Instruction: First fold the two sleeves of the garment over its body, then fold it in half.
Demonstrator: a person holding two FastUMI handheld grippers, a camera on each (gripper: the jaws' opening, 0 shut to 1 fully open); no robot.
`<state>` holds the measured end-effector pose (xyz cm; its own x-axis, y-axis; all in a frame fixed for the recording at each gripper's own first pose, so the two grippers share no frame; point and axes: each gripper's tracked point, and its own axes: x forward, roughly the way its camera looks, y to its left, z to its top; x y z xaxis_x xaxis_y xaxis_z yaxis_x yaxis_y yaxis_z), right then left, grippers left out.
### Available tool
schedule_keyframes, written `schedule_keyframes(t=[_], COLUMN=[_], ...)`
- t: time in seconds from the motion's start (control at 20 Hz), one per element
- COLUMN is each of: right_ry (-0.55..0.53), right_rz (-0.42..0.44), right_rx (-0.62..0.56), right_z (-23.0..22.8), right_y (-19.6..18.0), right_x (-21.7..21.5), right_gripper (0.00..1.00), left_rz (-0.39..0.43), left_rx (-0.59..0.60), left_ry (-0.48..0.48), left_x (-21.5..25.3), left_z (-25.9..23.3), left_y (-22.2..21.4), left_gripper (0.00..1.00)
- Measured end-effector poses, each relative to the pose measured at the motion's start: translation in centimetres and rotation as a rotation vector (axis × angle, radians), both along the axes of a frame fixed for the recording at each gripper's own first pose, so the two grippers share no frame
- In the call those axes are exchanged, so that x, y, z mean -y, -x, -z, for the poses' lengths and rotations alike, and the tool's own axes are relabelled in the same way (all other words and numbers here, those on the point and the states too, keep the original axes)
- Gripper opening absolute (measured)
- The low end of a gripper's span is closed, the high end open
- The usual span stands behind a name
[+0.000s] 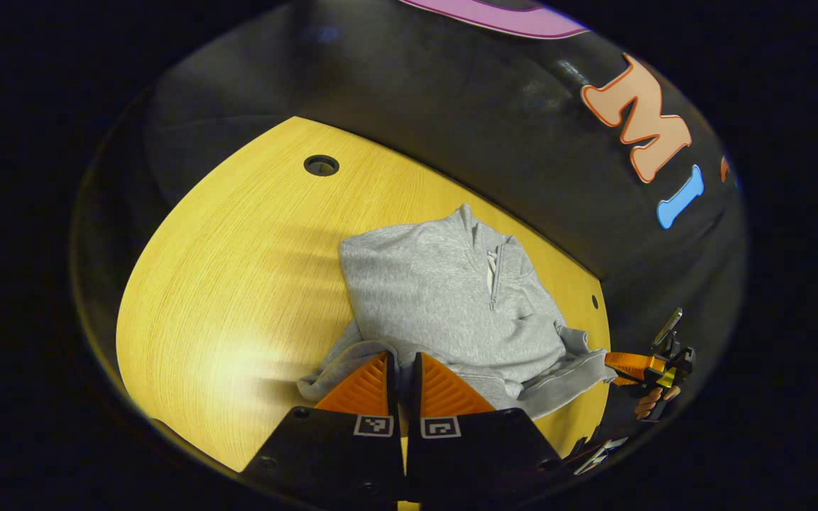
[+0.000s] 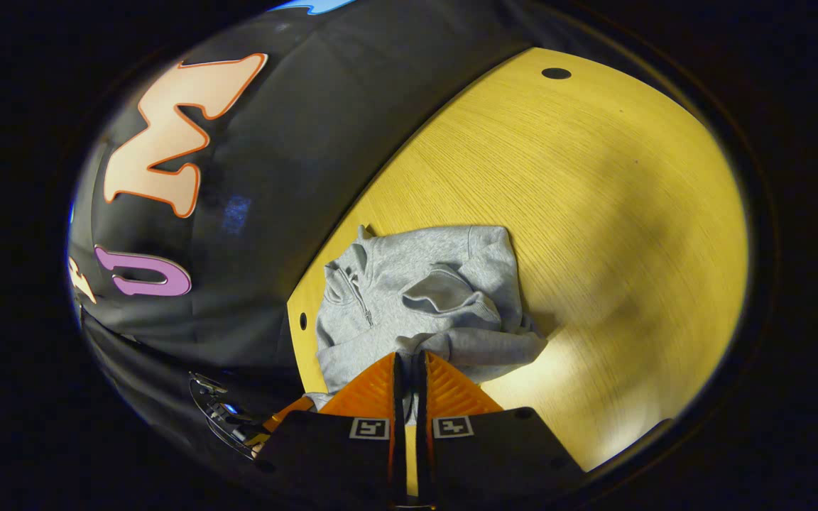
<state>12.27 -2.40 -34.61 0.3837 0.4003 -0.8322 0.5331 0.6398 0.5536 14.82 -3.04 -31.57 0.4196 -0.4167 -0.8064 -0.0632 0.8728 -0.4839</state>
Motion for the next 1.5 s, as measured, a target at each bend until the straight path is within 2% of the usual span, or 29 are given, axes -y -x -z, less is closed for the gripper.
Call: schedule_keyframes(t=[0.15, 0.25, 0.3, 0.4, 0.45, 0.5, 0.55, 0.6, 0.65, 0.7, 0.95, 1.0, 1.05, 1.25, 1.4, 1.5], right_ry=[0.012, 0.024, 0.023, 0.038, 0.049, 0.058, 0.073, 0.098, 0.133, 0.167, 0.333, 0.381, 0.430, 0.655, 0.820, 0.886], right_rz=[0.022, 0.037, 0.042, 0.060, 0.074, 0.086, 0.091, 0.092, 0.091, 0.084, 0.027, 0.016, 0.001, -0.087, -0.156, -0.196], right_rx=[-0.004, -0.001, 0.010, 0.034, 0.057, 0.085, 0.114, 0.147, 0.179, 0.211, 0.408, 0.460, 0.512, 0.723, 0.897, 0.996], right_z=[1.5, 2.2, 2.4, 2.6, 2.6, 2.1, 1.8, 1.4, 1.2, 0.6, -3.6, -4.7, -5.9, -11.8, -16.3, -18.7], right_y=[-0.9, -1.4, -1.8, -2.6, -3.3, -3.8, -4.4, -4.7, -5.1, -5.3, -6.0, -6.1, -6.1, -4.3, -2.3, -0.4], right_x=[-0.2, -0.1, -0.4, -0.1, 0.1, 0.4, 0.6, 1.0, 1.4, 1.9, 3.7, 4.0, 4.5, 5.7, 5.7, 5.3], right_gripper=[0.11, 0.12, 0.17, 0.14, 0.34, 0.54, 0.74, 0.82, 0.97, 0.97, 0.98, 0.93, 0.98, 0.98, 0.98, 0.98], left_rz=[0.012, 0.012, 0.006, -0.007, -0.013, -0.014, -0.018, -0.019, -0.022, -0.025, -0.004, -0.014, -0.027, -0.053, -0.076, -0.077], left_rx=[-0.029, -0.032, -0.021, 0.026, 0.056, 0.088, 0.124, 0.168, 0.219, 0.273, 0.519, 0.570, 0.623, 0.805, 0.873, 0.925], left_ry=[-0.017, -0.040, -0.054, -0.094, -0.118, -0.144, -0.175, -0.204, -0.234, -0.263, -0.343, -0.355, -0.366, -0.440, -0.492, -0.533], left_x=[0.3, 0.2, 0.2, -0.5, -0.7, -1.1, -1.5, -1.9, -2.3, -2.6, -2.3, -2.3, -2.3, -1.2, -0.1, 0.6], left_z=[1.7, 2.7, 2.9, 2.9, 2.7, 2.4, 2.0, 1.3, 0.2, -1.0, -8.8, -10.8, -12.7, -17.8, -19.7, -20.7], left_y=[-0.7, -1.5, -1.9, -3.3, -4.0, -4.6, -5.3, -6.0, -6.8, -7.6, -9.0, -8.9, -8.6, -5.7, -1.8, 0.7], left_gripper=[0.01, 0.08, 0.16, 0.33, 0.42, 0.61, 0.68, 0.83, 0.88, 0.94, 0.95, 0.96, 0.96, 0.95, 0.95, 0.94])
